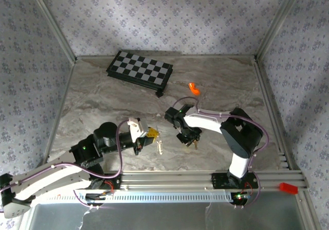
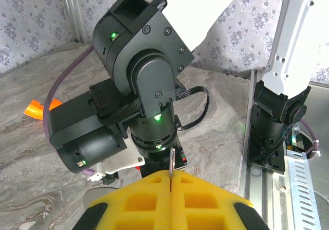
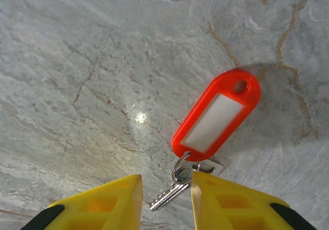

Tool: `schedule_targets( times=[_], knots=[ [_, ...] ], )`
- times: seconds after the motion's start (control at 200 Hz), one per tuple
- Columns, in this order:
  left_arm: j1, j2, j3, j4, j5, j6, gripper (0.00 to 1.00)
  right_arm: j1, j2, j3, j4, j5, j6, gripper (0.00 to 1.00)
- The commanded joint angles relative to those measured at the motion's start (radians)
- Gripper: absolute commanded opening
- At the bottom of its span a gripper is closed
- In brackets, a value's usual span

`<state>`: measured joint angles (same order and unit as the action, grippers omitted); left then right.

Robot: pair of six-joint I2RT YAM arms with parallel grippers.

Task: Put the keys on the keyring

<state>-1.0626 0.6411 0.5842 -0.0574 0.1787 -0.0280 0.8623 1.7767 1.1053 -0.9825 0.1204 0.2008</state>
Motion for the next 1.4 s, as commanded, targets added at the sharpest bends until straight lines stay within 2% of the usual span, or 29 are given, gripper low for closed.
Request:
schedule_targets(
  times=[0.0, 0.59, 1.094, 1.214, 1.394],
  knots=[
    [-0.006, -0.010, 0.020, 0.018, 0.010, -0.010, 0.00, 0.005, 0.008, 0.025, -0.054, 0.015, 0.006, 0.32],
    [0.001, 0.020, 0.034, 0.027, 0.026, -0.009, 0.00, -0.003, 0.046, 0.036, -0.048, 0.050, -0.009, 0.22],
    [0.020, 0.031, 0.026, 0.039, 0.034, -0.018, 0.00, -0.023, 0.056, 0.026, -0.025, 0.040, -0.013, 0.08],
    [0.022, 0.032, 0.026, 0.044, 0.034, -0.020, 0.00, -0.021, 0.047, 0.027, -0.027, 0.063, -0.011, 0.00],
    [0.023, 0.059, 0.035, 0.042, 0.038, -0.016, 0.00, -0.019, -0.005, 0.029, -0.042, 0.086, -0.006, 0.00]
  ],
)
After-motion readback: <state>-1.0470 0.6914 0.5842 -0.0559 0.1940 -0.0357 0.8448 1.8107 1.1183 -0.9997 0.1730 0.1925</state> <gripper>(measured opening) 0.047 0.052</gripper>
